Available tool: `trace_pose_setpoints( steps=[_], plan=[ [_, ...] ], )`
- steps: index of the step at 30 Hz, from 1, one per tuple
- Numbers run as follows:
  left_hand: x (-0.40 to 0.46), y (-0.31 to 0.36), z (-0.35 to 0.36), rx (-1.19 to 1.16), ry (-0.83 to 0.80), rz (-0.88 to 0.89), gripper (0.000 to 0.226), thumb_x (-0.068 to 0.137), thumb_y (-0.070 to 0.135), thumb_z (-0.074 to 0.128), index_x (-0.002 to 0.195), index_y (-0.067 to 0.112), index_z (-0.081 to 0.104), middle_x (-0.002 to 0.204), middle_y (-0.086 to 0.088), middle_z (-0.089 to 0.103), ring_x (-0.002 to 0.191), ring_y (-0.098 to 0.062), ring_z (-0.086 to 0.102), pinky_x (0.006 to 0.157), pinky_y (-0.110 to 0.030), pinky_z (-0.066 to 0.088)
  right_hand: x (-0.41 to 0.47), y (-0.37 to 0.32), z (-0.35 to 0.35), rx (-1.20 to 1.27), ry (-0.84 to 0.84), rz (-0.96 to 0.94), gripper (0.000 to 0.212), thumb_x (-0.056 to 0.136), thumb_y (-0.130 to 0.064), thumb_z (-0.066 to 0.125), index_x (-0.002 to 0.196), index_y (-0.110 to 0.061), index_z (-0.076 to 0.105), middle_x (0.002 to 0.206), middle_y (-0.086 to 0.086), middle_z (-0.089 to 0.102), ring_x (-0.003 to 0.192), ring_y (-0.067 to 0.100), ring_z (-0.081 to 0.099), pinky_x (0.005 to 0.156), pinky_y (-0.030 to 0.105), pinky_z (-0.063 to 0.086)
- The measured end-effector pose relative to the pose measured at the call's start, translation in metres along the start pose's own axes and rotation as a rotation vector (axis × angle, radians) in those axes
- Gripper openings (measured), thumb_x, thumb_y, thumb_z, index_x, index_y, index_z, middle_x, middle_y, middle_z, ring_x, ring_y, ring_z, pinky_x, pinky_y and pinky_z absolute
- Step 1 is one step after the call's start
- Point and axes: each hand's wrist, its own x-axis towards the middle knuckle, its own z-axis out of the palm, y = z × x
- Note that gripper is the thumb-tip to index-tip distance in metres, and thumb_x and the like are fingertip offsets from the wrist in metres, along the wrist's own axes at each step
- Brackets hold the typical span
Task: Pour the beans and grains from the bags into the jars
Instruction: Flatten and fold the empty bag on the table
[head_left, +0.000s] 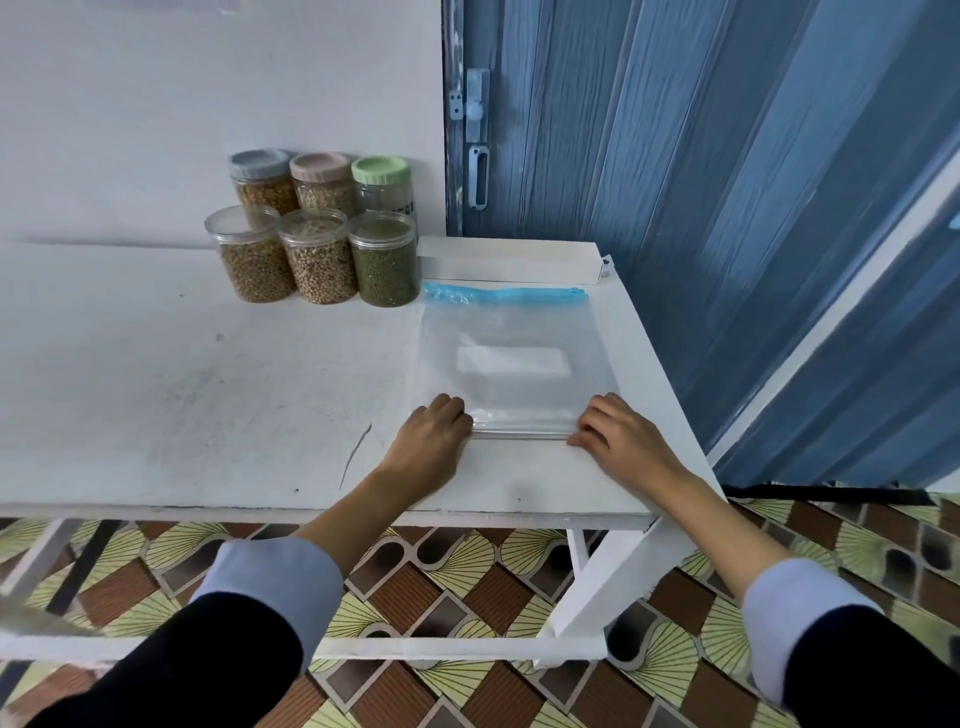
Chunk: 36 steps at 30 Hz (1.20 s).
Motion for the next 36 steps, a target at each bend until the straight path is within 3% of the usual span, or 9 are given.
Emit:
trace_pose_setpoints(
  steps=[5,8,12,17,23,26,29,32,36],
  plan=[
    [0.005,0.001,0.003,-0.026,0.084,-0.216,0.014,0.072,0.001,0.072,0.066,0.013,0.066,0.066,0.001,0.057,0.065,-0.022,0.053,0.053,-0.03,0.035,0.008,-0.004,0.004,-0.139,0.088,0.073,0.024,0.08,-0.025,0.06,0.064,-0.008,0.066,0.069,0.001,0.059,0.074,0.02,0.053,0.062,0.031,0.036],
    [0.007,0.001,0.003,-0.064,0.094,-0.274,0.012,0.076,0.003,0.065,0.069,0.012,0.068,0.063,-0.001,0.057,0.063,-0.024,0.054,0.054,-0.03,0.034,0.016,-0.005,0.004,-0.137,0.003,0.179,0.027,0.09,-0.022,0.057,0.074,-0.004,0.07,0.077,0.007,0.06,0.08,0.029,0.057,0.065,0.032,0.032],
    [0.01,-0.006,0.002,-0.116,0.03,-0.316,0.01,0.082,0.008,0.068,0.073,0.007,0.064,0.061,-0.008,0.054,0.059,-0.03,0.054,0.054,-0.031,0.036,0.027,-0.004,0.002,-0.057,-0.134,0.328,0.028,0.098,-0.025,0.05,0.087,-0.004,0.066,0.091,0.008,0.06,0.093,0.025,0.053,0.073,0.034,0.037],
    [0.017,-0.009,0.001,-0.204,-0.06,-0.389,0.016,0.096,0.018,0.049,0.089,0.004,0.049,0.08,-0.013,0.053,0.07,-0.028,0.045,0.061,-0.033,0.032,0.029,-0.009,0.001,0.017,-0.125,0.404,0.02,0.097,-0.023,0.051,0.086,-0.007,0.049,0.076,-0.015,0.047,0.087,0.022,0.051,0.067,0.033,0.033],
    [0.025,-0.002,0.004,-0.082,-0.028,-0.491,0.017,0.094,0.02,0.053,0.096,0.003,0.057,0.1,-0.013,0.049,0.095,-0.031,0.044,0.077,-0.036,0.034,0.042,-0.016,0.006,-0.357,-0.138,0.385,0.016,0.097,-0.027,0.05,0.099,-0.012,0.054,0.108,0.005,0.049,0.107,0.025,0.039,0.076,0.032,0.021],
    [0.028,0.003,-0.001,-0.003,-0.036,-0.444,0.017,0.082,0.011,0.071,0.075,-0.002,0.061,0.081,-0.015,0.057,0.081,-0.032,0.051,0.065,-0.035,0.035,0.042,-0.017,0.008,-0.394,-0.138,0.343,0.015,0.095,-0.021,0.056,0.095,-0.007,0.061,0.099,0.005,0.057,0.103,0.026,0.048,0.072,0.032,0.022],
    [0.026,0.004,-0.006,0.008,0.002,-0.362,0.036,0.057,0.004,0.088,0.049,0.004,0.052,0.05,-0.008,0.051,0.05,-0.026,0.051,0.046,-0.027,0.035,0.034,-0.017,0.012,-0.317,0.013,0.249,0.021,0.066,-0.005,0.084,0.061,-0.004,0.063,0.065,0.007,0.061,0.067,0.028,0.059,0.059,0.031,0.027],
    [0.017,0.005,-0.007,-0.029,0.055,-0.302,0.034,0.063,0.006,0.086,0.05,0.004,0.055,0.051,-0.007,0.051,0.049,-0.024,0.052,0.04,-0.023,0.037,0.021,-0.012,0.011,-0.22,0.115,0.178,0.018,0.065,-0.009,0.079,0.054,-0.007,0.065,0.057,0.003,0.06,0.057,0.025,0.058,0.06,0.029,0.029],
    [-0.005,-0.004,0.0,-0.139,0.03,-0.241,0.014,0.074,0.007,0.078,0.07,0.001,0.066,0.071,-0.009,0.059,0.068,-0.025,0.059,0.046,-0.03,0.052,-0.006,0.001,0.004,-0.085,0.207,0.096,0.01,0.071,-0.021,0.075,0.07,-0.012,0.075,0.068,-0.001,0.065,0.069,0.017,0.058,0.074,0.028,0.032]
  ],
)
